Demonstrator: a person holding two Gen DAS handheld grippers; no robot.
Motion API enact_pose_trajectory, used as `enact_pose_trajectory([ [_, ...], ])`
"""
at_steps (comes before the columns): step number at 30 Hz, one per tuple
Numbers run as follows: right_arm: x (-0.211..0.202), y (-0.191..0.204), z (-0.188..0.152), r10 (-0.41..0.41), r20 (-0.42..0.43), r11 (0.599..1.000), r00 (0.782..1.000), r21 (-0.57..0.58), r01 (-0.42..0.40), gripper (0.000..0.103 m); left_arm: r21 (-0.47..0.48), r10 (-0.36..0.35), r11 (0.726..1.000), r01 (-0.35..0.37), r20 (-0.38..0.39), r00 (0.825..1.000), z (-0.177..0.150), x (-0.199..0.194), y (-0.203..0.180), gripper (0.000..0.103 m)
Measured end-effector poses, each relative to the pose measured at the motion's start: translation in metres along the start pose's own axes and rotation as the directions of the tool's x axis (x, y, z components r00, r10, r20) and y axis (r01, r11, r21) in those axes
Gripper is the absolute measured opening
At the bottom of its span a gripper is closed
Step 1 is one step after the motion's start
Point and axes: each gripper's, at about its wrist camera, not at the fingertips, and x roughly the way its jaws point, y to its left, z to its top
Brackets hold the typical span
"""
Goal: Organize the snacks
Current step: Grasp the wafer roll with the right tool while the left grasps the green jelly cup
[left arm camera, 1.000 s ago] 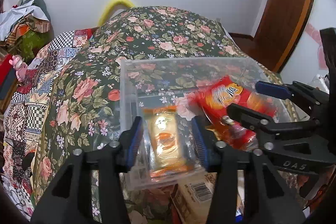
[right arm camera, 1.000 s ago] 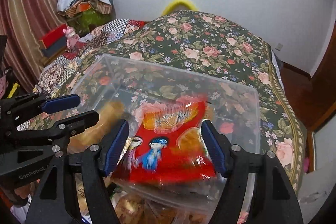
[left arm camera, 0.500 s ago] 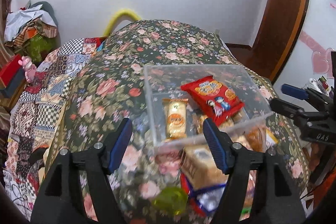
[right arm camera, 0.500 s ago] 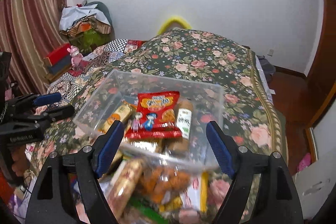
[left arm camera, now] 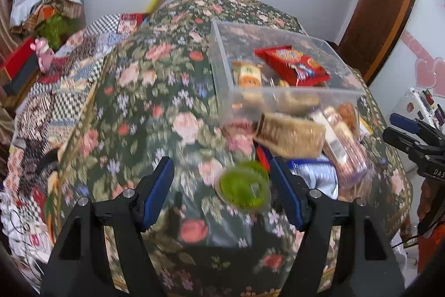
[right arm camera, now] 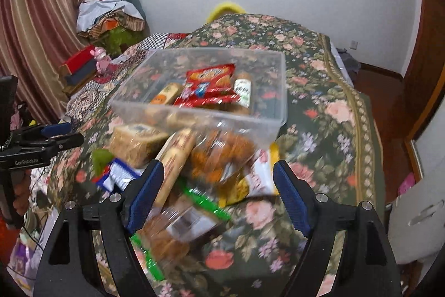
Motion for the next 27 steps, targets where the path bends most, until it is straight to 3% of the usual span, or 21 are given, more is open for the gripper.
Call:
enact_pose_trajectory([
  [2,0.002,0.007,-0.004,0.014,-0.001,1.000,1.000,-0.007,-0.014,0.078,-0.004,-0.013,1.000,0.013,-0.005,1.000,-0.007,0.001,-0.001,0.071],
  [7,0.014,0.020,-0.005,0.071,-0.019,0.997,0.997,-0.008,-0.071,0.060,0.004,-0.042,0.999,0.042,-0.035,0.999,-0.017,0.012,-0.007,0.071],
  [14,0.039,0.030,-0.008,0.106,-0.064,0.994,0.992,0.019,-0.105,0.059,-0.026,-0.064,0.998,0.062,-0.068,0.996,-0.020,0.035,-0.008,0.071],
  [22,0.059,0.036,-0.009,0.151,-0.099,0.988,0.984,0.050,-0.146,0.058,-0.067,-0.078,0.995,0.075,-0.047,0.996,-0.020,0.052,-0.004,0.071],
  [25,0.063,0.038,-0.008,0.151,-0.099,0.988,0.984,0.052,-0.146,0.048,-0.070,-0.090,0.994,0.087,-0.037,0.995,-0.022,0.052,-0.002,0.068],
  [27,0.064,0.036,-0.009,0.159,-0.097,0.986,0.982,0.065,-0.153,0.034,-0.068,-0.102,0.993,0.099,-0.037,0.994,-0.023,0.053,-0.002,0.060],
])
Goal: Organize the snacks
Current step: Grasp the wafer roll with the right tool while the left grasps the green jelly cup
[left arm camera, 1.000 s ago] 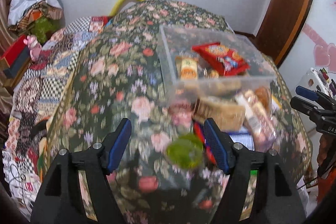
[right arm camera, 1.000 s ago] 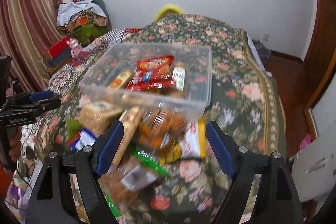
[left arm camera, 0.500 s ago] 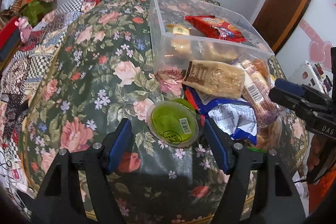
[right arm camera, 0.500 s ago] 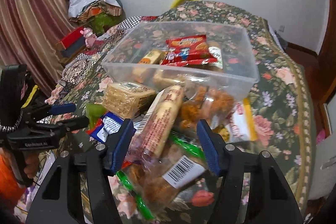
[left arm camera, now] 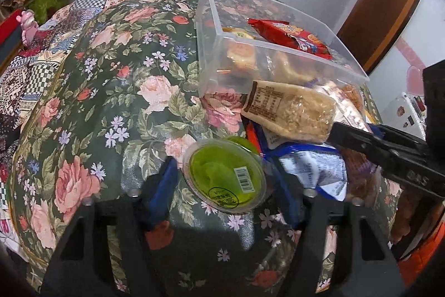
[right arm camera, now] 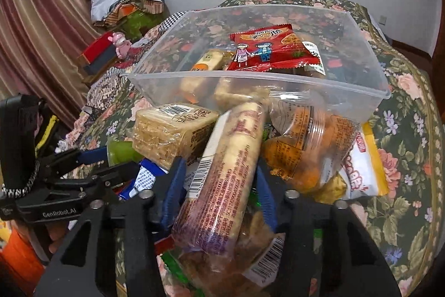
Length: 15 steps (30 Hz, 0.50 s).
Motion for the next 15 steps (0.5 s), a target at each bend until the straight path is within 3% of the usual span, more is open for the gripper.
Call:
enact_pose_trajectory([
  [3,0.001,-0.003,-0.001,0.033,-0.005,0.999,0.999,0.035,-0.033,0.031,-0.002,0.014,1.000,-0.014,0.007,1.000,-0.001,-0.001,-0.001,0.058],
  [8,-0.010,-0.003,-0.002,0.019,0.024,0.999,1.000,0.040,-0.020,0.023,0.015,0.047,0.999,-0.047,0.013,0.999,-0.002,-0.009,-0.008,0.057],
  [15,-0.030,-0.008,-0.002,0.011,0.074,0.998,0.997,0.058,-0.015,0.021,0.053,0.075,0.995,-0.079,0.072,0.995,0.001,-0.036,-0.019,0.057],
])
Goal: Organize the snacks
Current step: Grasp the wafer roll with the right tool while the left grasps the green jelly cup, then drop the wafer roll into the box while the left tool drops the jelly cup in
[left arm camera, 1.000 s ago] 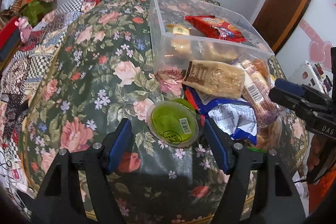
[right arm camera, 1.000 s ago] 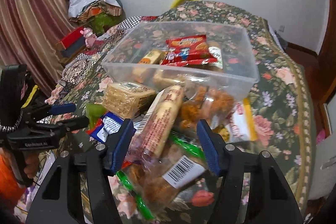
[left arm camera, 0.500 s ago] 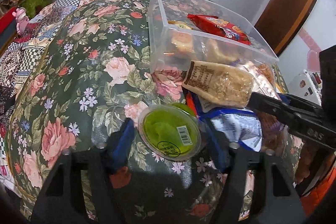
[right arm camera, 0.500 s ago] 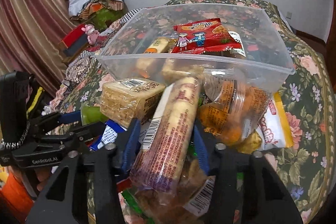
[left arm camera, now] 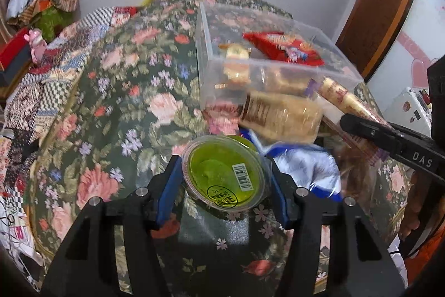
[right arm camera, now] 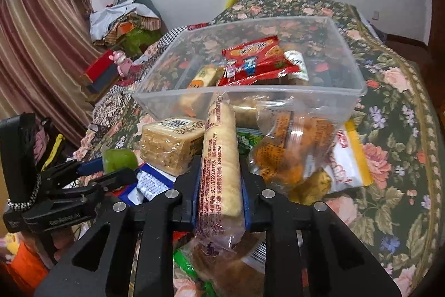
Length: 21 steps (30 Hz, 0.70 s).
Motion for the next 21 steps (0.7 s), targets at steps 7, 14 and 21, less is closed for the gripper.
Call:
enact_pose_trajectory([
  [7,-0.026,0.002,0.007,-0.016,0.070,1.000,0.997,-0.018,0.017,0.021,0.004,0.012,1.000,-0.012,0.084,0.996,0.022,-0.031,-0.005,0.057],
  [14,-0.046,-0.001,0.021,-0.030,0.147,0.999,0.989,-0.021,0.033,0.021,0.010,0.014,1.000,-0.016,0.153,0.988,0.049,-0.048,-0.012,0.057],
  [21,-0.056,-0.014,0.042,-0.055,0.219,0.998,0.974,0.002,0.056,0.021,0.034,0.016,0.999,-0.024,0.206,0.978,0.077,-0.053,-0.020,0.057],
])
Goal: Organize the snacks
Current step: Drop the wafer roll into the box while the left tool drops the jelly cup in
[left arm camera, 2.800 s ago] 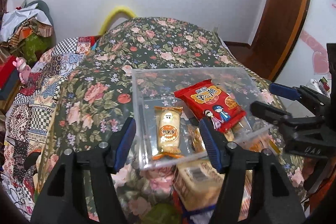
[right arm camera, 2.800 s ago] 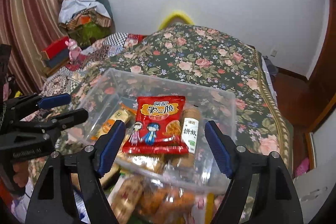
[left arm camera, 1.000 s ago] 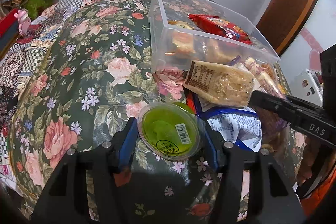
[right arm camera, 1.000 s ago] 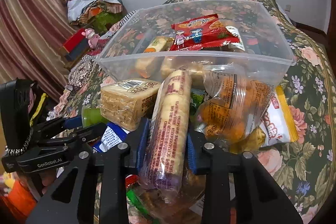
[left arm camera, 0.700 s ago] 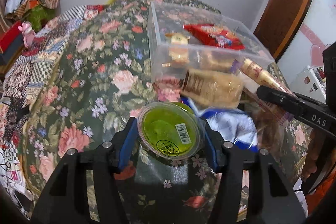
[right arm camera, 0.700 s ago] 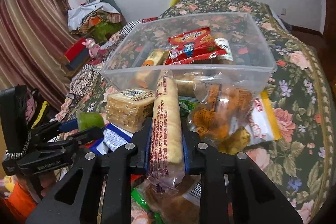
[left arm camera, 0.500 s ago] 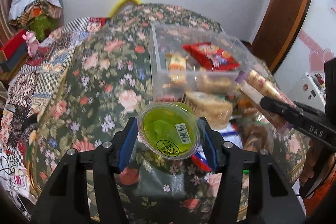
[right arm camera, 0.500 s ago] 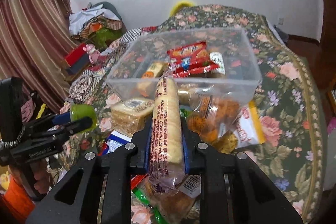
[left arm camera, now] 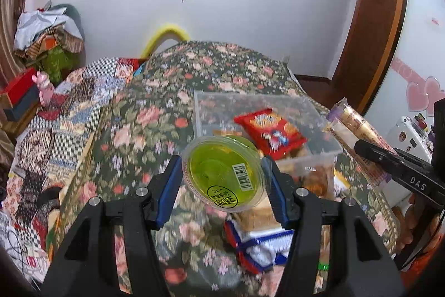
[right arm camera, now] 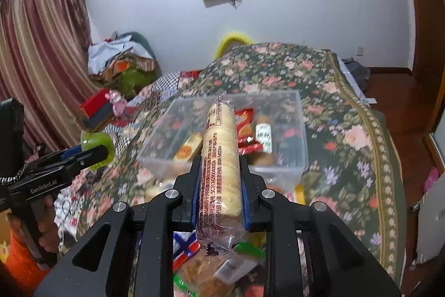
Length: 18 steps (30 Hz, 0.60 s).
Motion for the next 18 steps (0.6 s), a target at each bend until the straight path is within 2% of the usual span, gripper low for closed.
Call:
enact_pose_trajectory([
  [8,0.013,-0.019,0.021,-0.028,0.035,0.999,0.999,0.022,0.027,0.021,-0.004,-0.005,1.000,0.006,0.015,1.000,0.022,0.024,-0.003,0.057],
  [18,0.051,-0.041,0.029,-0.063,-0.014,0.997,0.998,0.051,0.063,0.021,-0.024,-0.018,1.000,0.017,-0.056,0.998,0.028,0.080,0.001,0.057],
])
